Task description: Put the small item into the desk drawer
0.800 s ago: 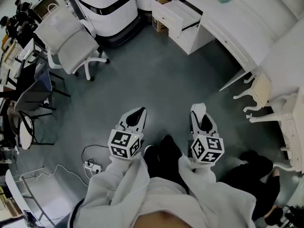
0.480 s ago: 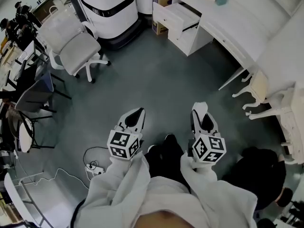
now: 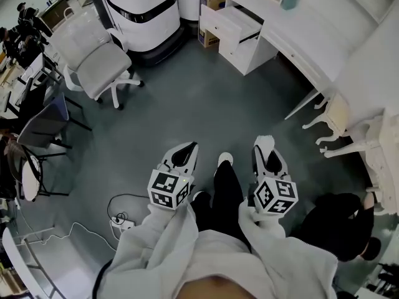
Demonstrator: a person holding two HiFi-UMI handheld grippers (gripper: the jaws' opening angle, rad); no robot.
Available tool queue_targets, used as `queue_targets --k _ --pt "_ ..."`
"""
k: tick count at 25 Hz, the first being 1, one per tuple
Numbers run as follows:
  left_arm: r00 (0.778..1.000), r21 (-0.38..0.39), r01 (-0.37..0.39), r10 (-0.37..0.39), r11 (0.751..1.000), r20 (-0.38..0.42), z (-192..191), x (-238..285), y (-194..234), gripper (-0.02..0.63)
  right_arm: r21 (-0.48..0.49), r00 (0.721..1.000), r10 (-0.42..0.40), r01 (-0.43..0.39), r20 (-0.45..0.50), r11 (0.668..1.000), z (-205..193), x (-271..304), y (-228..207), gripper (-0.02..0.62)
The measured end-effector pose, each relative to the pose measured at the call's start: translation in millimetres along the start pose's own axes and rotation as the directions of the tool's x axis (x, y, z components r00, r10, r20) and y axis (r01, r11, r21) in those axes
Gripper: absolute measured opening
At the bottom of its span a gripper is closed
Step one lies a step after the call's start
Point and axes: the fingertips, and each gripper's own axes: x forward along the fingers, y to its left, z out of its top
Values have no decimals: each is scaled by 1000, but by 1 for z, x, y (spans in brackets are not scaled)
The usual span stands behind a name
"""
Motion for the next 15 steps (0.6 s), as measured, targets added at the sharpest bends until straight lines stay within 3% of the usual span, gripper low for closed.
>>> queue_targets --k 15 --pt "998 9 -56 56 998 8 47 108 47 17 1 997 77 -77 -18 997 55 128 -41 190"
